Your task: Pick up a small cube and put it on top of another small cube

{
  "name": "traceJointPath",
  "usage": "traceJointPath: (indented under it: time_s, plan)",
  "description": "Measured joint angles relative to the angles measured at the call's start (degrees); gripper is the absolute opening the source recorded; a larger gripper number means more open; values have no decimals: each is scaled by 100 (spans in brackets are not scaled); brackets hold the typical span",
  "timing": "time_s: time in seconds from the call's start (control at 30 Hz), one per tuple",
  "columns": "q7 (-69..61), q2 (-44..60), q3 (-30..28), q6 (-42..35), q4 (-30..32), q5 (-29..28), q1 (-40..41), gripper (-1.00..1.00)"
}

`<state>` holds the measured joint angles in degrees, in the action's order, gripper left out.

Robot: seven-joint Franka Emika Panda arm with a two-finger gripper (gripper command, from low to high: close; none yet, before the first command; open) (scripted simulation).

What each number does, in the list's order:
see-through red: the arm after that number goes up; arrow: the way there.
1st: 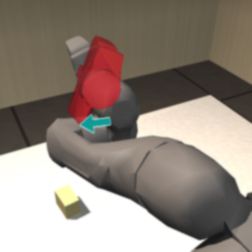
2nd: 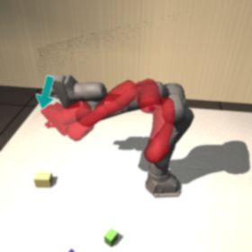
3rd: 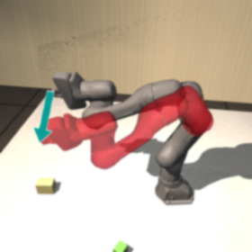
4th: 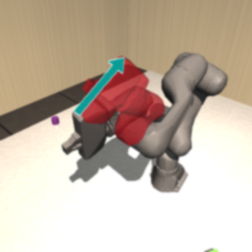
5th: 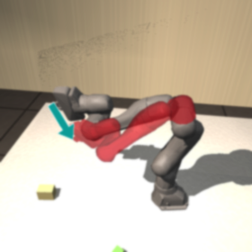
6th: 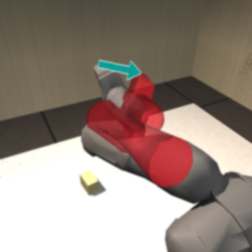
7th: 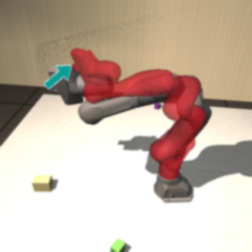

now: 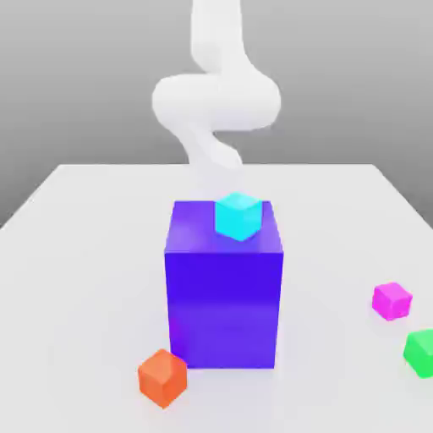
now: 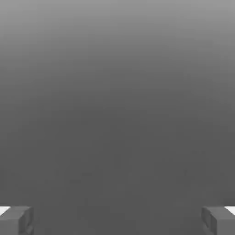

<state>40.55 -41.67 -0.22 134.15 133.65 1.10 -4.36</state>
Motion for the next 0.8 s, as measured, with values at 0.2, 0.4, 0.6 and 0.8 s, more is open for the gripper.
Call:
traceJointPath:
  time_s: [0.2,0.4,0.6,0.8]
  plan:
    - [-1291,1022,19,576,457,266,-1032,0]
    - [-2537,2014,201,1130,900,513,-1917,0]
    - [-3682,3001,536,1693,1344,620,-2670,0]
    - [-4549,3984,989,2274,1796,339,-3334,0]
